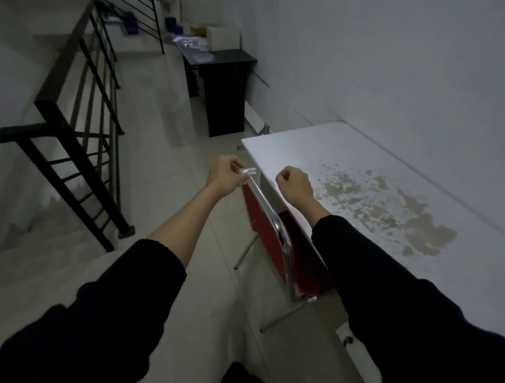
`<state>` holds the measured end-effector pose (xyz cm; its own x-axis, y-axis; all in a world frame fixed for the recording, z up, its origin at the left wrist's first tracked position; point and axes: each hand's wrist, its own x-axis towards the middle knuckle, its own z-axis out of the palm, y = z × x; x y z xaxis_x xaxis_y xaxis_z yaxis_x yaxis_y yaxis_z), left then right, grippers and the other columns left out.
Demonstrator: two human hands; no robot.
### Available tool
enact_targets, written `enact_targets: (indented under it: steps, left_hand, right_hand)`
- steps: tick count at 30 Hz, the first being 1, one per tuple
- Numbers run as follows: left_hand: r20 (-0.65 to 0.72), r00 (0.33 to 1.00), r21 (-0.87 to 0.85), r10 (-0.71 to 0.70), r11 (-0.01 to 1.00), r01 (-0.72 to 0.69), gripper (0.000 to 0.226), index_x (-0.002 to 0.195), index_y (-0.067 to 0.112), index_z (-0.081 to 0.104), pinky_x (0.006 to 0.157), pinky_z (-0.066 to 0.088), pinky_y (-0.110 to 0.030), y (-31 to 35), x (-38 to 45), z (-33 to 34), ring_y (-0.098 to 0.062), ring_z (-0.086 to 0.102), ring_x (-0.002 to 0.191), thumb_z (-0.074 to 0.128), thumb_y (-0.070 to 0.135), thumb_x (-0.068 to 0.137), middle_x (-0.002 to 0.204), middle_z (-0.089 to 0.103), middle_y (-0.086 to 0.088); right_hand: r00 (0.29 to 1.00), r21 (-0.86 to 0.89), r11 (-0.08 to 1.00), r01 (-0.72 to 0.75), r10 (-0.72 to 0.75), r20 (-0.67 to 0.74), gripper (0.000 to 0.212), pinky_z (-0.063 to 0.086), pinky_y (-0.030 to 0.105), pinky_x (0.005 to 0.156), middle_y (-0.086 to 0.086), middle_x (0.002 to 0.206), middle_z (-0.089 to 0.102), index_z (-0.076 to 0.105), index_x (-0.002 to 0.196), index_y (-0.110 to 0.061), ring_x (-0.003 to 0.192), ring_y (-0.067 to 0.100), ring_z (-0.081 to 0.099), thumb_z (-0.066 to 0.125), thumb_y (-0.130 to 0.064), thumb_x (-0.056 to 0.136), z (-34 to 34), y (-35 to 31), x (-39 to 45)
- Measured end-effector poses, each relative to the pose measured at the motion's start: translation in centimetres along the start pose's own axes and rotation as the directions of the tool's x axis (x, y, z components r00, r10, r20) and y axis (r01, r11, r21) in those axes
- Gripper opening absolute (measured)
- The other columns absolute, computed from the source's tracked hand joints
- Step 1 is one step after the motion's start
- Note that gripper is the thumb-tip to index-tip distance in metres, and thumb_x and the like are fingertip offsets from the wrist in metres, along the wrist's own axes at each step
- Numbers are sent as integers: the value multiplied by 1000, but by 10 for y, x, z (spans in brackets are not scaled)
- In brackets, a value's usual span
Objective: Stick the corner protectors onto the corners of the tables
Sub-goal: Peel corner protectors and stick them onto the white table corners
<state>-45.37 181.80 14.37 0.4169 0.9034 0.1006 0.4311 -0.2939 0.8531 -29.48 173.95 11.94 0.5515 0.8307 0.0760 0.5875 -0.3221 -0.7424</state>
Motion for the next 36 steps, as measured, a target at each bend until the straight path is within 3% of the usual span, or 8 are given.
enact_targets:
  steps: [4,8,11,15,18,22,30,36]
  left_hand:
    - [6,1000,-28,-11,1000,11,16,79,9,62,71,59,-48,-28,81,-11,-22,61,60,78,13,76,70,63,-10]
    - [0,998,-85,-56,995,56,23,67,14,56,71,57,-45,-51,185,-23,-18,59,55,77,9,75,60,57,-5]
    - [-10,995,-186,-96,978,93,27,65,13,53,59,58,-28,-65,250,-27,-7,59,46,76,5,76,59,50,-4]
    - [25,988,-268,-149,952,151,29,63,11,50,46,53,-14,-92,319,-20,-15,57,53,75,2,77,62,51,-6]
    - [72,979,-288,-188,936,201,28,63,9,51,47,54,-15,-114,373,-4,-11,57,48,73,-1,76,62,51,-6]
    - [170,949,-331,-267,891,310,23,66,7,54,52,56,-16,-146,441,28,-17,58,58,68,-4,81,68,56,-8]
    - [382,826,-270,-415,804,529,20,70,3,55,48,55,-13,-200,536,72,-20,60,64,62,-10,82,75,58,-14]
    - [534,729,-125,-429,813,569,13,76,4,58,52,56,-16,-223,571,92,-18,62,67,68,-1,82,76,61,-11]
  right_hand:
    - [1000,-7,1000,-7,7,22,14,39,27,69,1,88,60,59,85,-10,79,20,53,46,-14,86,39,-12,83]
    - [999,-34,999,-8,9,35,9,40,27,70,1,89,60,54,82,-13,81,20,53,46,-14,87,71,-32,181]
    - [999,-55,998,-8,10,39,8,38,27,70,1,91,59,52,81,-13,82,20,52,47,-14,87,88,-39,237]
    - [993,-135,991,-11,26,114,7,37,29,72,9,105,62,54,87,-11,90,23,54,49,-15,88,118,-29,295]
    - [985,-184,982,-44,73,155,23,40,31,79,13,117,57,56,108,-5,106,27,53,52,-20,90,137,-15,337]
    - [961,-245,964,-101,158,227,44,43,40,99,14,133,45,47,127,-8,121,28,47,58,-29,90,164,8,393]
    - [902,-419,900,-117,273,334,86,38,45,106,13,146,32,27,144,-12,133,31,34,76,-32,76,202,40,478]
    - [851,-554,832,-9,297,433,103,14,49,120,5,161,4,16,150,-21,148,27,3,79,-41,70,229,61,513]
